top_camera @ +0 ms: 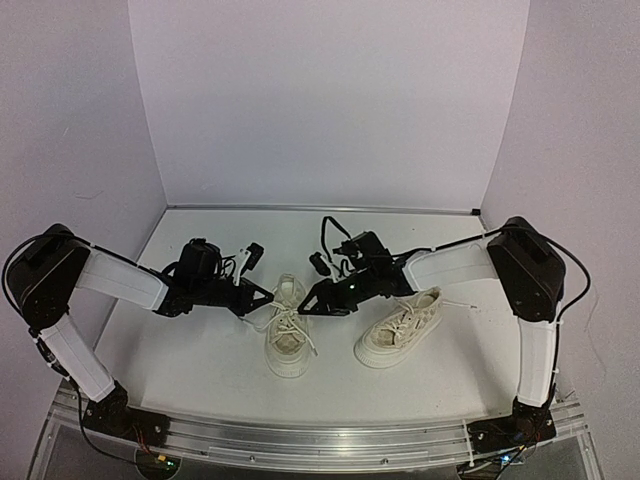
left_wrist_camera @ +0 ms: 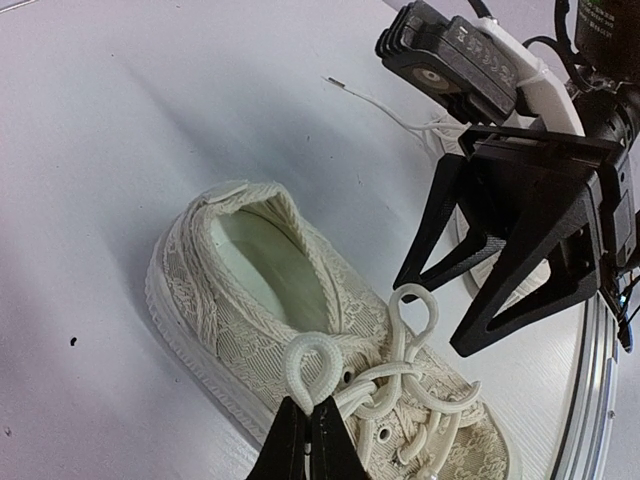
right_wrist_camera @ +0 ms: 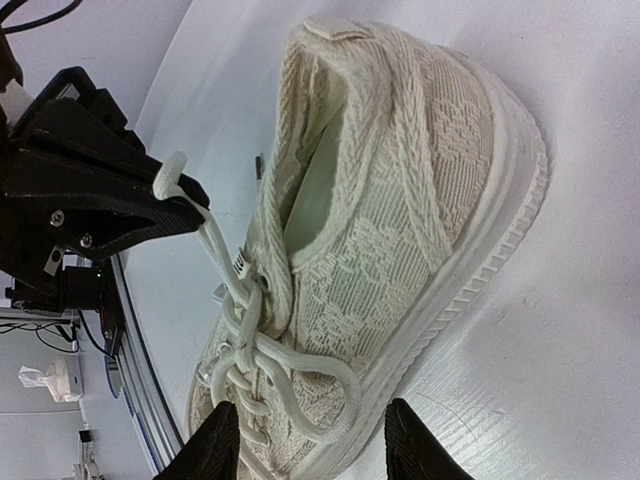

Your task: Tie the shoes

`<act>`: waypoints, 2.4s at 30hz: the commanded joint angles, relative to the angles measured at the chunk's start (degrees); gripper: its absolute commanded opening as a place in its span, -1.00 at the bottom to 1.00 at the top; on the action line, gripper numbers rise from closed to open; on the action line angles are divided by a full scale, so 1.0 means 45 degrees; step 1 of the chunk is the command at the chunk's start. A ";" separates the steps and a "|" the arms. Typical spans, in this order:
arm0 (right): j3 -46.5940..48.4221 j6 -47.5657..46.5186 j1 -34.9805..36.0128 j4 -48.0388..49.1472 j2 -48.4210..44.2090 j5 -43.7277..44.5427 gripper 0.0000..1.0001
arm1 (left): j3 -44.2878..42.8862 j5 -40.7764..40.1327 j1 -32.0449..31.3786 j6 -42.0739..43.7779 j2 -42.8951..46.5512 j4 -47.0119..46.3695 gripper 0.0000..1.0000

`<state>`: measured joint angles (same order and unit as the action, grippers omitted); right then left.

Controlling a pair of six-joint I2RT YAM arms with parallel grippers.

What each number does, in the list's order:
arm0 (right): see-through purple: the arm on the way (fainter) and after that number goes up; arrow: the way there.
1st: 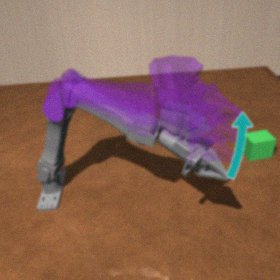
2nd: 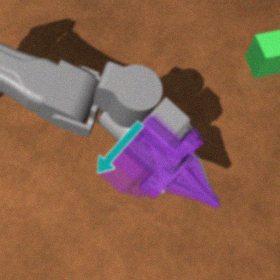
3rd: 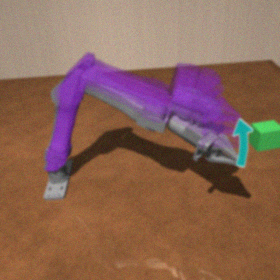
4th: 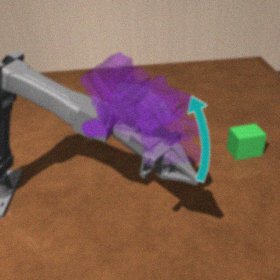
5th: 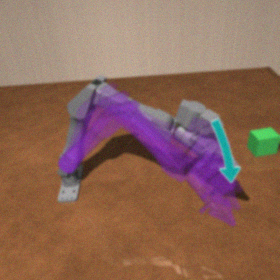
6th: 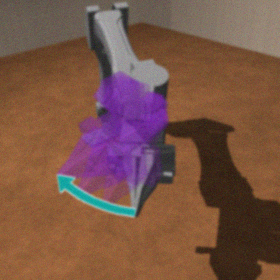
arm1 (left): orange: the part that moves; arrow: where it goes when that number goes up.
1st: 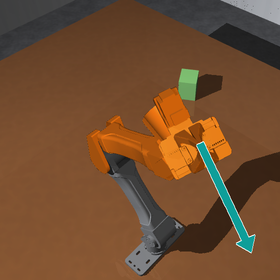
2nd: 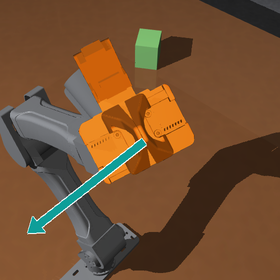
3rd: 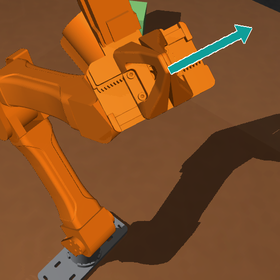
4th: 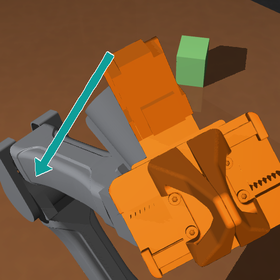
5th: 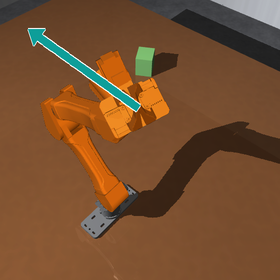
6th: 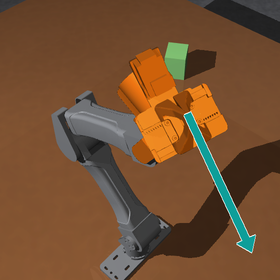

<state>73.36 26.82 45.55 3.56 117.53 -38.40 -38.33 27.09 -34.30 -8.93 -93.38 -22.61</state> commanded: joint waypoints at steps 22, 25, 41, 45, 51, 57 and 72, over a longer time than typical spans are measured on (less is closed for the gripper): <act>-0.0100 0.0435 -0.0227 0.0636 -0.0386 0.0255 -1.00 | 0.0266 -0.0815 0.0057 -0.0353 0.0806 -0.0389 -1.00; -0.0629 0.0339 -0.0278 0.0635 -0.0927 0.0609 -1.00 | 0.0492 -0.1571 0.0074 -0.0482 0.1119 -0.0131 -1.00; -0.2964 -0.0136 -0.0602 0.0620 -0.1530 0.1890 -1.00 | 0.0564 -0.2714 0.0615 -0.1656 0.0295 -0.0121 -1.00; -0.3082 -0.0244 -0.0717 0.0623 -0.1494 0.2027 -1.00 | 0.0679 -0.2783 0.0844 -0.1811 0.0126 -0.0293 -1.00; -0.3185 -0.0436 -0.0900 0.0636 -0.1431 0.1855 -1.00 | 0.0752 -0.2330 0.1185 -0.1830 0.0009 -0.0461 -1.00; -0.2210 -0.0659 -0.0505 0.0913 -0.1241 -0.0060 -1.00 | 0.1163 -0.0178 0.1178 -0.1067 0.0612 -0.1657 -0.62; -0.1525 -0.1554 -0.0347 -0.0164 -0.1216 -0.0337 -0.09 | 0.1957 0.0302 0.1163 0.0369 0.2201 0.0952 -0.08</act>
<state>64.31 21.76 43.81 4.92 112.29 -40.17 -29.09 27.14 -29.05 -9.81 -82.66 -23.13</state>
